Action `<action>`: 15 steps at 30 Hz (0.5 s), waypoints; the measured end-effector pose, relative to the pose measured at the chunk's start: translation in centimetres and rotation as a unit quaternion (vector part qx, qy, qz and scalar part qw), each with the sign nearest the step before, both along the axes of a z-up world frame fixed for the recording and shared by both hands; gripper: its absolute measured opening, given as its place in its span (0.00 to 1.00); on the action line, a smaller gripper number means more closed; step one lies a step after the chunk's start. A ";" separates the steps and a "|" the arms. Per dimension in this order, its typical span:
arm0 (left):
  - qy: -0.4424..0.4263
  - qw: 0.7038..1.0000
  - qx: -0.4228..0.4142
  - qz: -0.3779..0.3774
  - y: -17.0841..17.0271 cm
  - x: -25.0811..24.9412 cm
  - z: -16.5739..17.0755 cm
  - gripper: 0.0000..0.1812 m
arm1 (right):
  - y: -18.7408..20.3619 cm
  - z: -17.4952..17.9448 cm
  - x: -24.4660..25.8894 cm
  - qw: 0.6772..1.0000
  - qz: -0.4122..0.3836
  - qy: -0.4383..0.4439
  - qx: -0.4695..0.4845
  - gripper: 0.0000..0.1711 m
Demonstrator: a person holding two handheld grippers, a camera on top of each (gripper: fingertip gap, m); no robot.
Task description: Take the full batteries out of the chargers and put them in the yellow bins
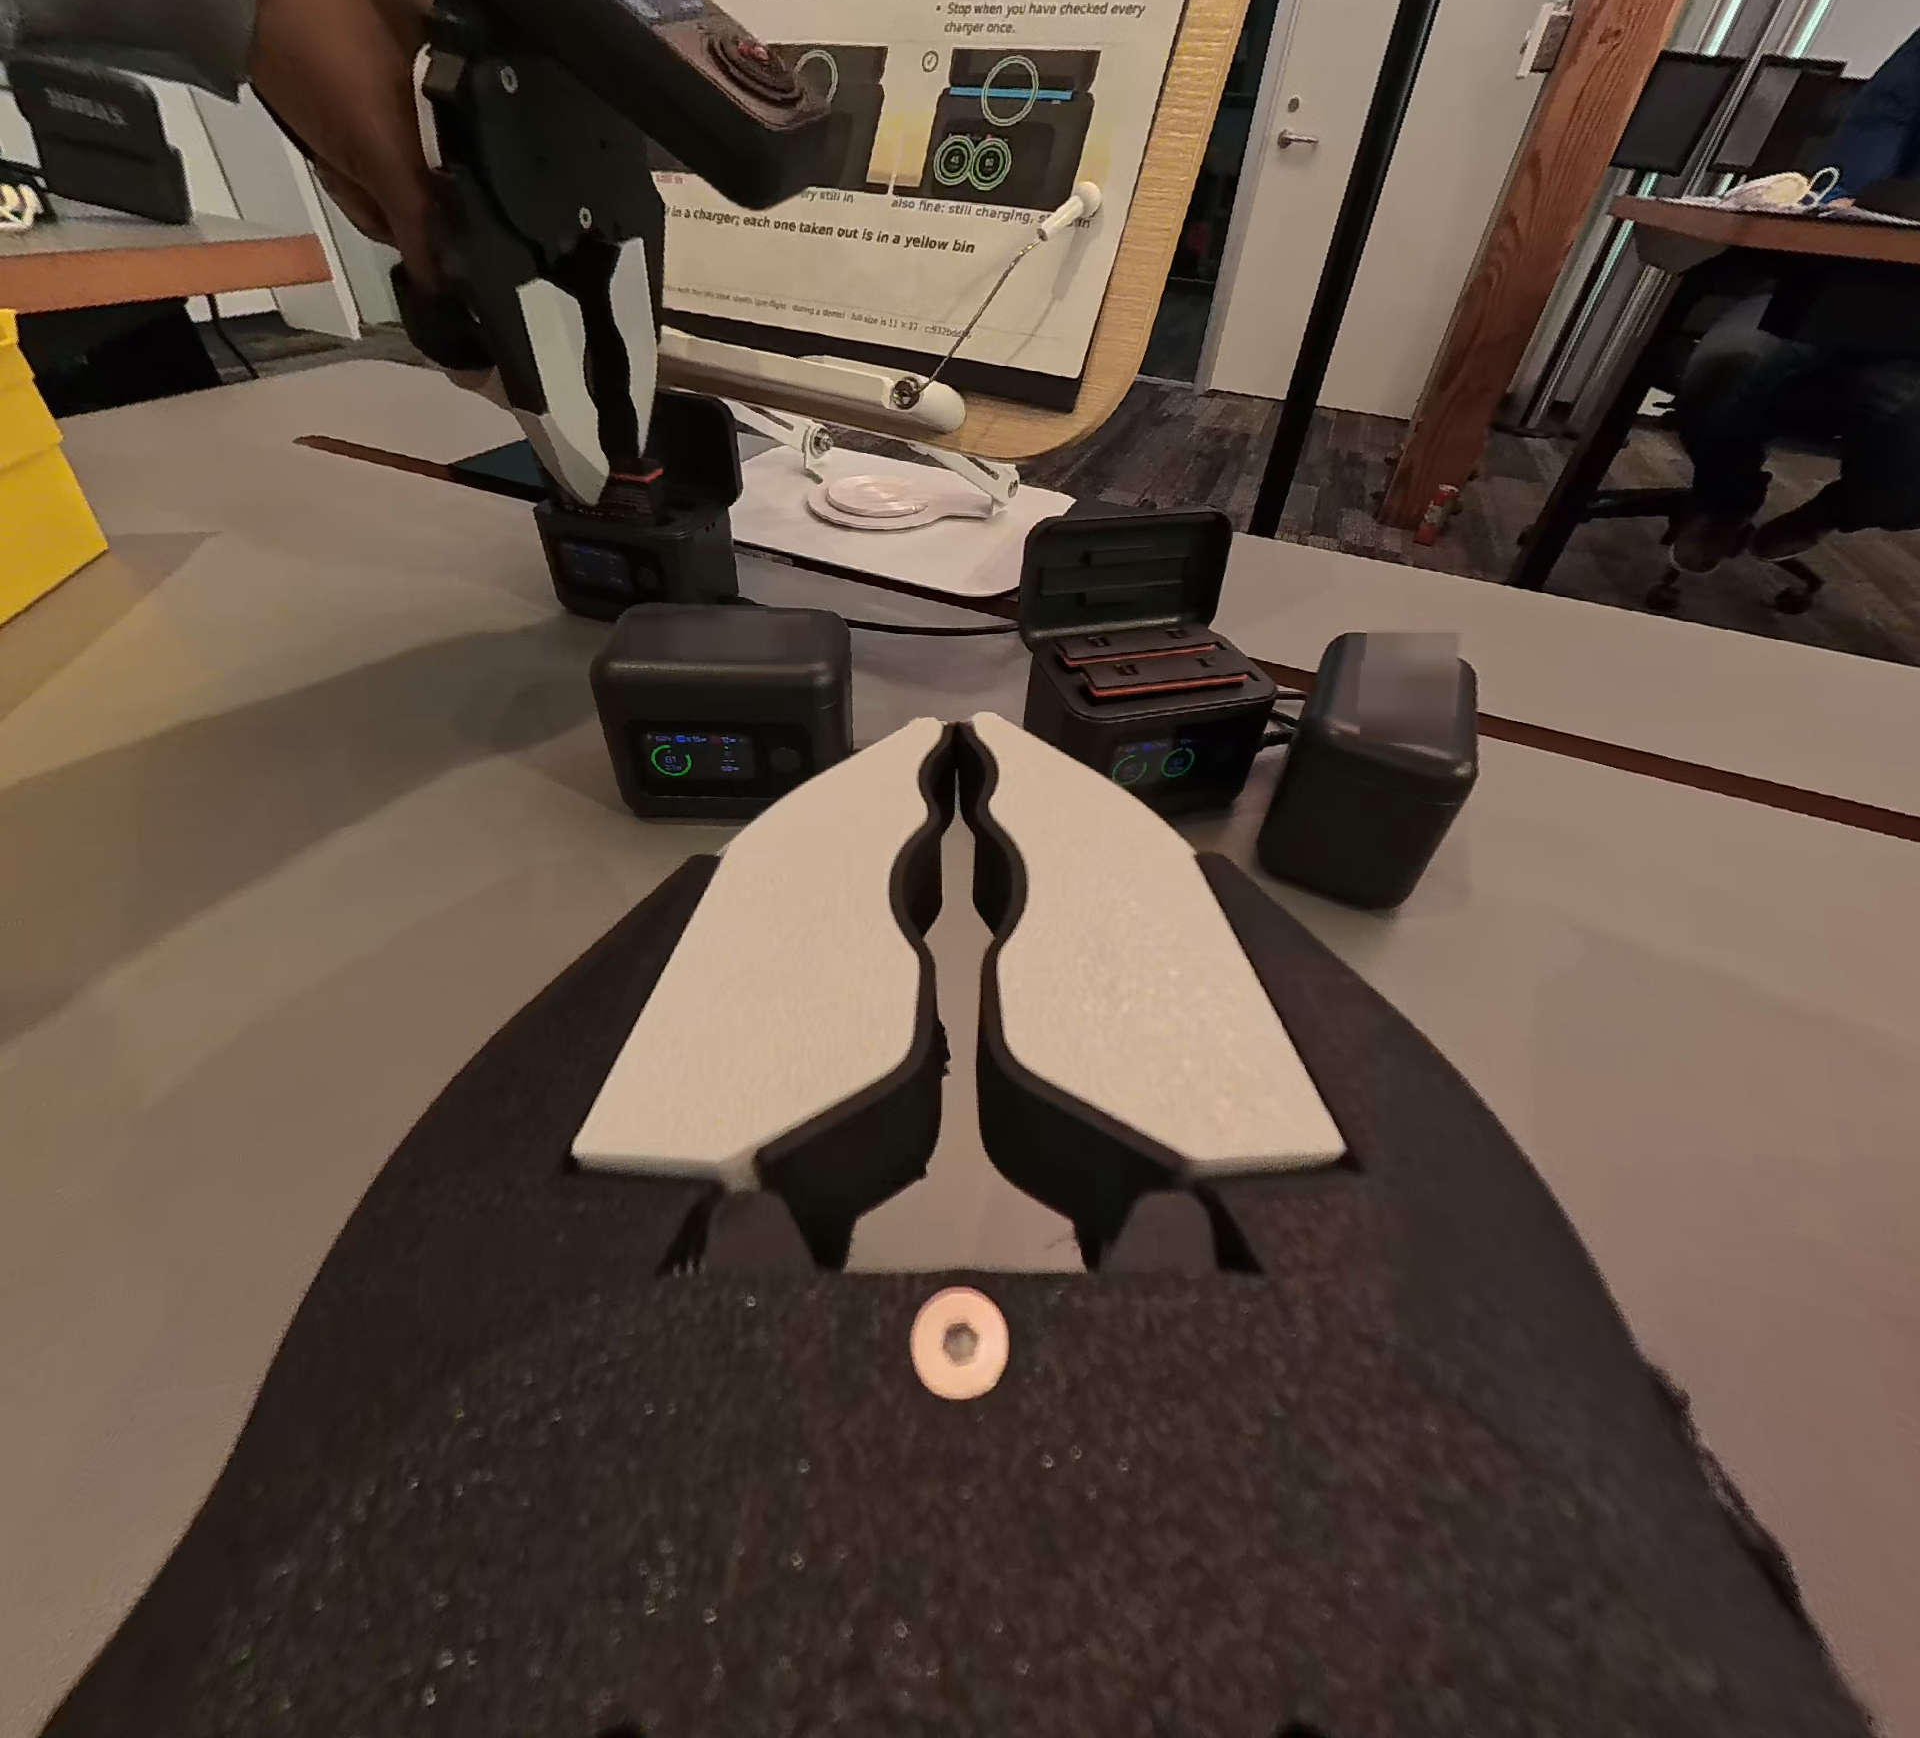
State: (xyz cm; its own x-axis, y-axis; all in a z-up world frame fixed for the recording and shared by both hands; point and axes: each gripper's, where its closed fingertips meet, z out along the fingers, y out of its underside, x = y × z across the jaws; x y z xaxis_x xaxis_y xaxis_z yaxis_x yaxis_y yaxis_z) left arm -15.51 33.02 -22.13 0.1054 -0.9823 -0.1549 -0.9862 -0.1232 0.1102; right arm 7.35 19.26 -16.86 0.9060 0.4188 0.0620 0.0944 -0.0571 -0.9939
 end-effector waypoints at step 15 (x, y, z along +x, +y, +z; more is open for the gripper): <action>-0.033 0.999 0.025 -0.012 0.2 0.3 0.2 0.10 | 0.0 0.0 0.0 1.000 0.000 -0.004 0.002 0.00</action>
State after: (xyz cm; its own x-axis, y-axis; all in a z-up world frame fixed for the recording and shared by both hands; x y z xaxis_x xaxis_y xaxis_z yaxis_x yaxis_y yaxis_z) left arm -15.25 33.22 -21.91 0.0932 -0.9760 -0.1966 -0.9940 -0.1027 0.0387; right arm 7.35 19.24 -16.85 0.9056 0.4184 0.0700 0.1015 -0.0535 -0.9934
